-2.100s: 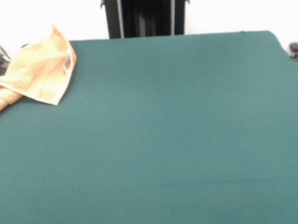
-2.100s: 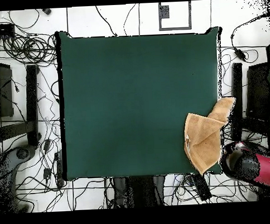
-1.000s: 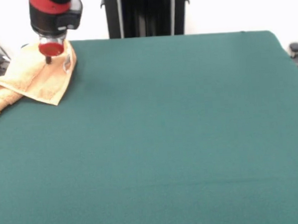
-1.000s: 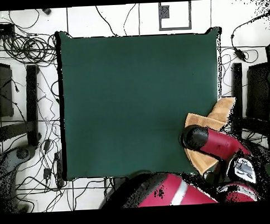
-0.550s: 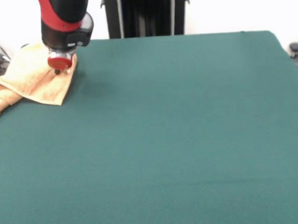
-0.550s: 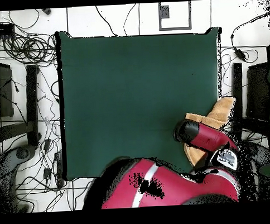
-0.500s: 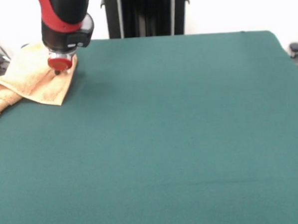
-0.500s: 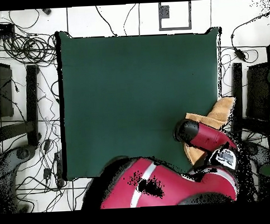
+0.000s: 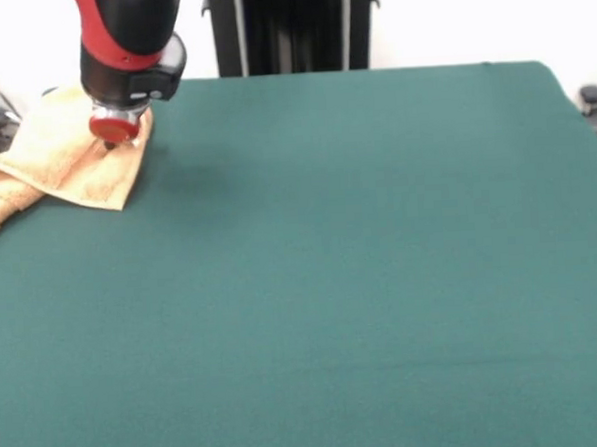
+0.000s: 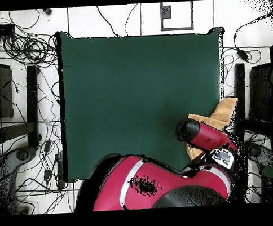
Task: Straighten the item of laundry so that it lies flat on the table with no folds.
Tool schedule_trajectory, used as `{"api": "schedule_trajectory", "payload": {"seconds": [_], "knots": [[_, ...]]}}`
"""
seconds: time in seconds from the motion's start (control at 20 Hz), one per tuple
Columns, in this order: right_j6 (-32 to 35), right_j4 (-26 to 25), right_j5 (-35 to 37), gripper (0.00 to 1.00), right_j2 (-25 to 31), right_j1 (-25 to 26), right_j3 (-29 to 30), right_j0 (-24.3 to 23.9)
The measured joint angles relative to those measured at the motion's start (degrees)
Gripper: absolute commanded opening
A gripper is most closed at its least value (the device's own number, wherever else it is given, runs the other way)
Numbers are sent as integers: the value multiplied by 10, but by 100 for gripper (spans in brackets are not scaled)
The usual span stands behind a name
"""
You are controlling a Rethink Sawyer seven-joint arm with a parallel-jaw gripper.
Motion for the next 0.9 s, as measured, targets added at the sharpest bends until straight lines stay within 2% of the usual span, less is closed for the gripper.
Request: {"api": "schedule_trajectory", "payload": {"seconds": [0.6, 0.65, 0.9], "knots": [[0, 23, 70, 0, -32, 37, -47, 19], [0, 26, 74, 100, -32, 38, -48, 19], [0, 30, 76, 100, -33, 37, -47, 18]]}}
